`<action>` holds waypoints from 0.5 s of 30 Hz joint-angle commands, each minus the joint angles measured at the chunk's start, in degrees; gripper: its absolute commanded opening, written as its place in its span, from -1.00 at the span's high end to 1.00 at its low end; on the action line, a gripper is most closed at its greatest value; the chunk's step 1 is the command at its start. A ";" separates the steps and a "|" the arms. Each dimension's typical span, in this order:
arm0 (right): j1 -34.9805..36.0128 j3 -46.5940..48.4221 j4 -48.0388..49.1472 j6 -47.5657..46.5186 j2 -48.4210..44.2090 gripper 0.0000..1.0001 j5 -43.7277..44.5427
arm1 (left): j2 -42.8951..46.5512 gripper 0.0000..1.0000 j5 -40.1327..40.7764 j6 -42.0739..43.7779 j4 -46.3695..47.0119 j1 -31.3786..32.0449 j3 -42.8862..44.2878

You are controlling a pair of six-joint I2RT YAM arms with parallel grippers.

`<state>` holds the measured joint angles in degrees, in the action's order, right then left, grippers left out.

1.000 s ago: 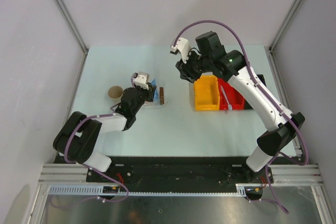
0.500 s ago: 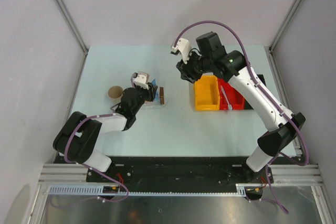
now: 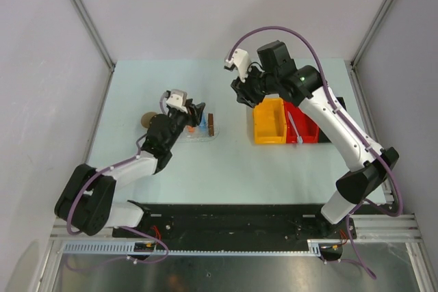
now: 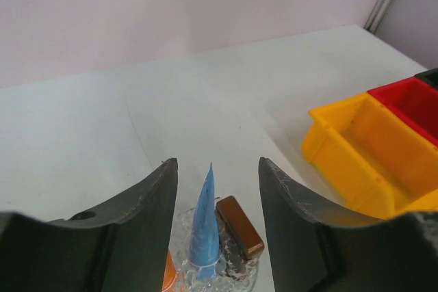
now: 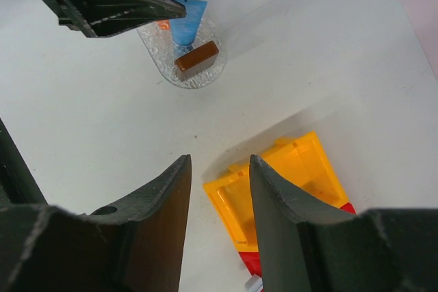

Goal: Prepare toiletry sets of a toothbrush and toothpaste on the tray

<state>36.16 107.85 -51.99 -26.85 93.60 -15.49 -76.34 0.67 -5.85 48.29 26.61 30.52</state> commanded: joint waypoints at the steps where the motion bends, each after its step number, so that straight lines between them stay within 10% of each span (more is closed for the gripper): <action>1: -1.09 0.08 1.01 -0.48 -2.55 0.11 0.10 | 4.61 -0.11 -2.42 2.68 0.05 0.37 -0.38; 15: -9.17 -6.24 2.59 1.36 -6.94 0.10 0.72 | 11.30 -0.27 -4.62 9.36 -14.44 0.20 10.16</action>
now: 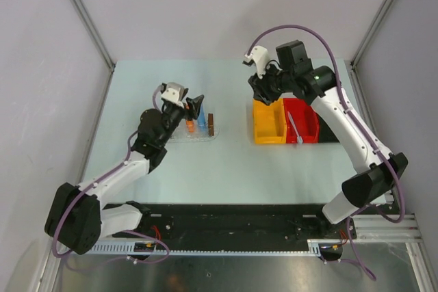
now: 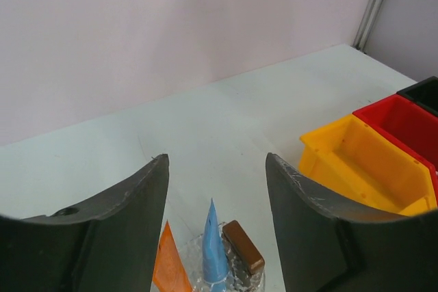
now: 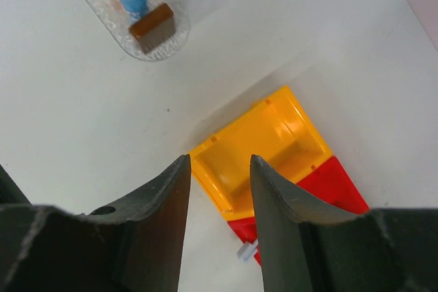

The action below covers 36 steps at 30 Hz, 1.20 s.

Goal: Prepare toiletry sets of a toothbrush and toothpaste on the tray

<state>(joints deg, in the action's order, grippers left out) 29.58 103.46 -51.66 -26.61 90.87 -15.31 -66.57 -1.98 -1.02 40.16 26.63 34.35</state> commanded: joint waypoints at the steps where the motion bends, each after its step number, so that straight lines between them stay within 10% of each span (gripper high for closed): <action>1: -3.30 -3.34 2.44 1.38 -4.73 0.09 0.55 | 1.53 -0.29 -1.98 5.23 -9.11 0.26 7.30; 14: -18.68 -18.55 6.48 6.04 -10.01 -0.14 -2.00 | 1.61 -0.98 -0.92 9.45 -30.04 -0.35 22.51; 36: -24.48 -30.68 12.81 9.03 -5.71 -0.03 2.30 | 0.82 -1.00 -3.30 11.21 -37.79 -0.35 23.75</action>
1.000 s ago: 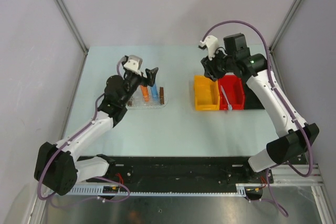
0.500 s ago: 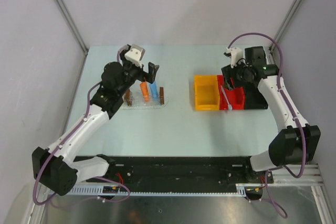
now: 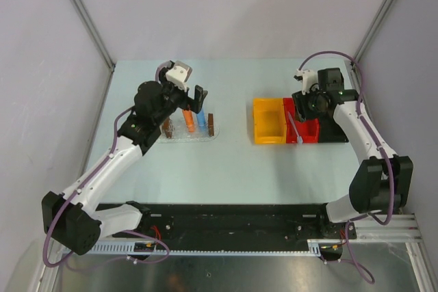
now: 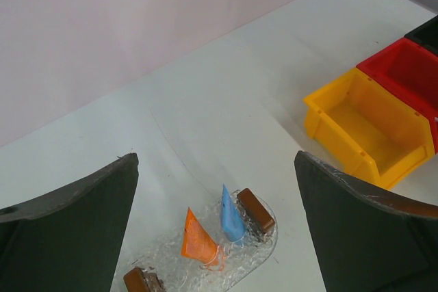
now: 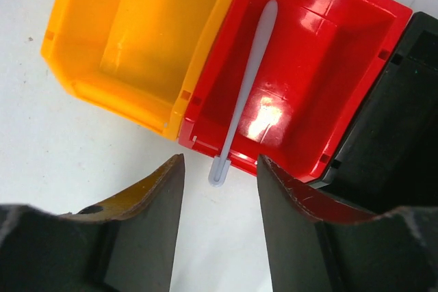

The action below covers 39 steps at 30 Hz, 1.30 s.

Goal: Prepare toiletry sets of a toothbrush and toothpaste on the tray

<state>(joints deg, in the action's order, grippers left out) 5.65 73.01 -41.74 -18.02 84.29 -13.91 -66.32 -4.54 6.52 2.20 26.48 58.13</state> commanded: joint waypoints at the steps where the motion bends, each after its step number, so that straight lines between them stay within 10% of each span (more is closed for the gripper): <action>1: -0.73 -0.41 2.89 0.44 1.14 -0.04 0.99 | 0.58 -0.99 -0.83 3.85 0.09 -0.29 -0.12; 39: -0.82 -4.63 8.86 1.76 14.32 0.02 4.16 | 0.23 -1.00 -0.74 3.14 0.35 -0.20 -1.00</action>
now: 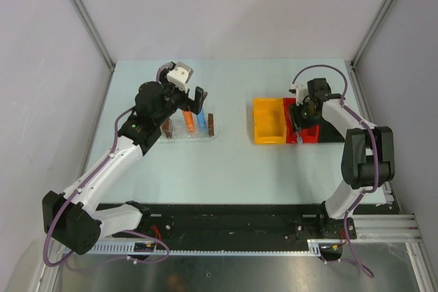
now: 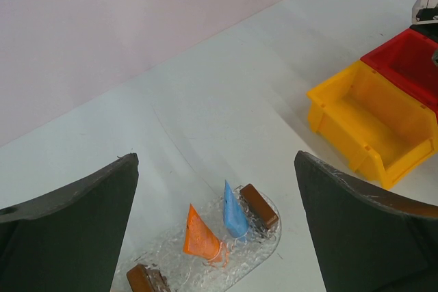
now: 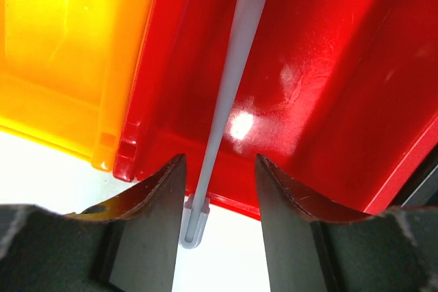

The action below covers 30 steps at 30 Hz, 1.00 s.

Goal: Prepare toiletry sets of a toothbrush and toothpaste on the tray

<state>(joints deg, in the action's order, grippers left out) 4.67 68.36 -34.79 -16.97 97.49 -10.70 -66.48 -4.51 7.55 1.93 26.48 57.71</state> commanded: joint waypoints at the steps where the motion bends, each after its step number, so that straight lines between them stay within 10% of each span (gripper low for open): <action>1: 0.17 0.02 2.00 0.71 1.56 0.03 1.03 | 0.47 -1.00 -0.85 2.03 0.61 -0.20 -0.76; 30: 0.87 0.64 0.60 0.54 -2.30 0.76 1.12 | 0.65 -0.99 -0.06 2.38 1.40 -0.20 -1.37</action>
<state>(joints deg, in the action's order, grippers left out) 5.54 68.31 -33.74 -16.49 99.85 -9.21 -66.48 -4.47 7.57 1.98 26.48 56.62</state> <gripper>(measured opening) 0.138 0.996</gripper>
